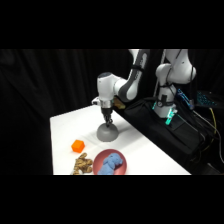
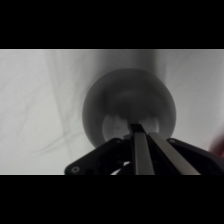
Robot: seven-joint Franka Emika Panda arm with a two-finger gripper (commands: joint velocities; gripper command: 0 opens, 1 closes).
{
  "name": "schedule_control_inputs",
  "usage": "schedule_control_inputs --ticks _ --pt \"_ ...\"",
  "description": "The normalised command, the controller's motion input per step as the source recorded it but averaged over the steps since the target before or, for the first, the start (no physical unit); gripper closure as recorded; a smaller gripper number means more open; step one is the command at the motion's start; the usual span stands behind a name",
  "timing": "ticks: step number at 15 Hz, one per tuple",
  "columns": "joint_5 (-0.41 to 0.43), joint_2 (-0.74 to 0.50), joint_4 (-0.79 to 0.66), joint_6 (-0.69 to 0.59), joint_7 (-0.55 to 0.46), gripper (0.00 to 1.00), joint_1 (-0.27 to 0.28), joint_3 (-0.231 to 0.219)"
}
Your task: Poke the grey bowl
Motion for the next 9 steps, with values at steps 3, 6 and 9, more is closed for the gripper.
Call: schedule_control_inputs --ticks 3,6,9 --pt "-0.031 -0.44 0.09 -0.49 -0.08 1.00 0.060 0.027" --pt "-0.090 -0.37 0.16 -0.53 -0.02 1.00 0.057 0.023" --pt "-0.036 -0.26 0.23 -0.47 -0.06 0.73 0.018 0.031"
